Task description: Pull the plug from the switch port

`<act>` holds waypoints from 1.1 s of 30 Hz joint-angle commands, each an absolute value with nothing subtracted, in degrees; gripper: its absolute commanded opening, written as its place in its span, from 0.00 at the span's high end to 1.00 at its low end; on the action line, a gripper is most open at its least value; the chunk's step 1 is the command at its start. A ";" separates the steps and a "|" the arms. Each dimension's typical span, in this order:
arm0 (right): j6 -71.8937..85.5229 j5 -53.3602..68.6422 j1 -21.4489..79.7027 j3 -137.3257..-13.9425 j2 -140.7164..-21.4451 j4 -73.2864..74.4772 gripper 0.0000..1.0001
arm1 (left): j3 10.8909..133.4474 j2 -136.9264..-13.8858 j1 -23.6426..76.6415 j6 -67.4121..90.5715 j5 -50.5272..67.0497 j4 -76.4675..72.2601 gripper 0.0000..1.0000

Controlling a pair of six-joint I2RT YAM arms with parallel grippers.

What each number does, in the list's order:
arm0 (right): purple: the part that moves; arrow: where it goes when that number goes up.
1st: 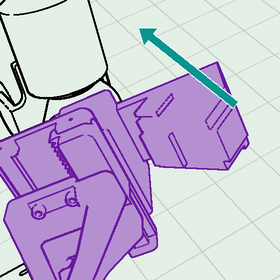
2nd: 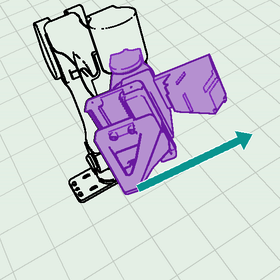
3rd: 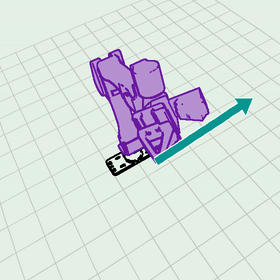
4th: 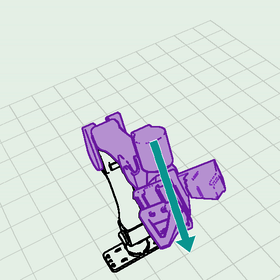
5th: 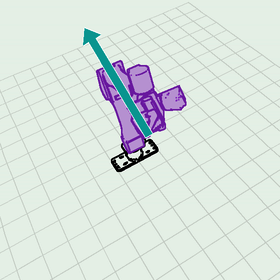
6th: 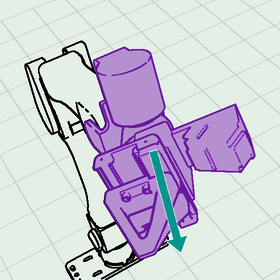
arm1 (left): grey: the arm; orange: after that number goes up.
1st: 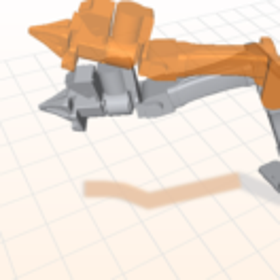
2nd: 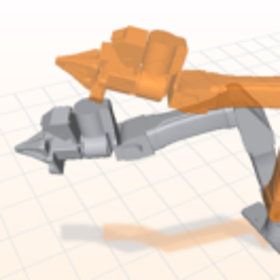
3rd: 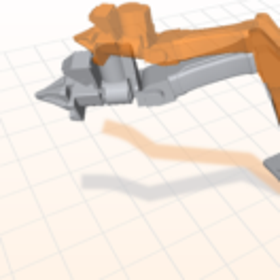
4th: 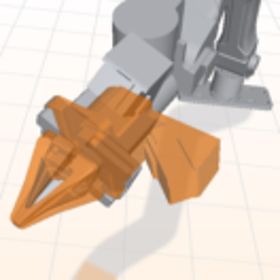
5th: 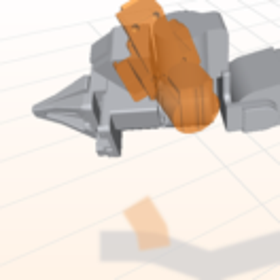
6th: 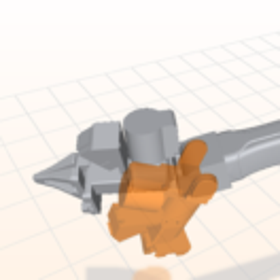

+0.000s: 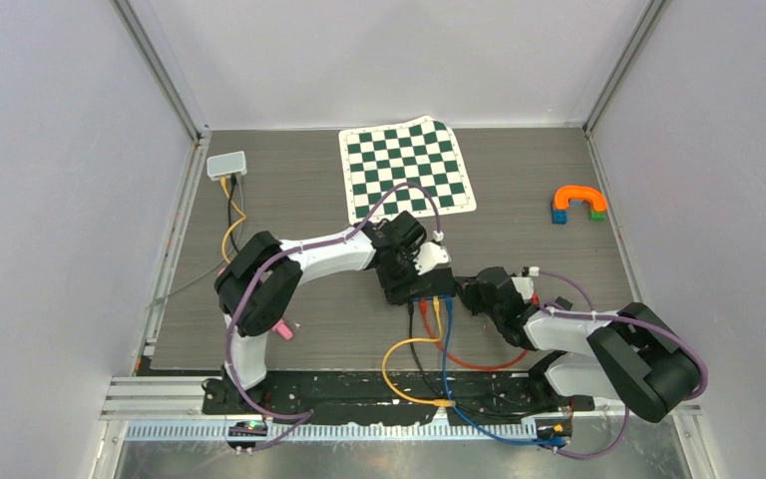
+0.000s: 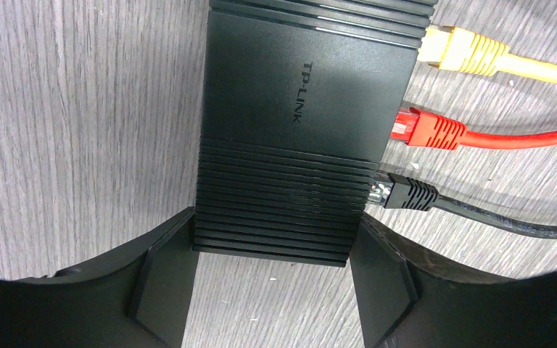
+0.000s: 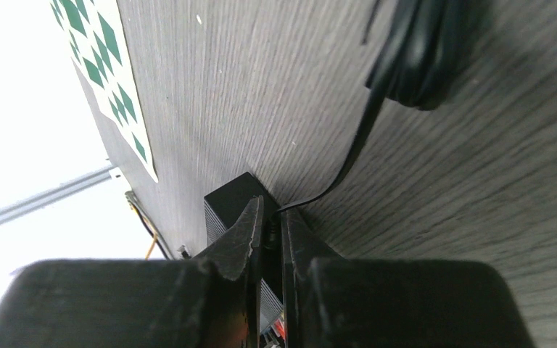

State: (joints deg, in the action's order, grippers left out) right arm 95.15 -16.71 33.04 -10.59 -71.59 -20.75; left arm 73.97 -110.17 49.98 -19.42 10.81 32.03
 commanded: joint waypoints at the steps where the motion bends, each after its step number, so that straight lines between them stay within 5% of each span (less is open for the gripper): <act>1: 84.29 -19.70 33.22 -12.82 -71.26 -16.34 0.95 | 71.59 -109.16 50.36 -18.58 12.47 34.54 0.45; 9: 92.69 -17.43 32.87 -7.05 -71.18 -32.50 0.95 | 70.82 -109.16 50.36 -18.07 12.39 34.09 0.46; 14: 88.64 -20.38 32.63 -17.16 -68.26 -9.06 0.95 | 70.65 -109.18 50.36 -18.01 12.43 34.48 0.47; 18: 90.84 -18.52 31.52 -15.02 -67.80 -11.95 0.95 | 69.63 -108.57 50.36 -17.81 12.57 33.76 0.47; 20: 90.93 -17.57 31.54 -15.66 -68.72 -10.43 0.91 | 69.65 -108.55 50.36 -17.59 13.06 33.43 0.47; 22: 90.87 -16.76 31.59 -15.80 -70.48 -10.55 0.70 | 69.88 -108.53 50.36 -17.52 13.35 33.25 0.47; 24: 91.38 -16.05 31.56 -15.58 -71.75 -11.46 0.62 | 70.23 -108.58 50.36 -17.49 13.58 33.06 0.47; 31: 94.86 -14.14 31.75 -14.93 -76.06 -14.61 0.58 | 70.84 -108.93 50.69 -17.23 13.97 33.31 0.48; 33: 95.49 -13.51 31.93 -14.79 -77.06 -16.30 0.63 | 70.80 -109.03 50.79 -17.17 13.96 33.35 0.48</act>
State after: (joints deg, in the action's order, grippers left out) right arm 93.86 -14.87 31.46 -15.29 -73.93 -17.78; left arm 71.81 -108.79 49.98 -17.02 11.11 30.11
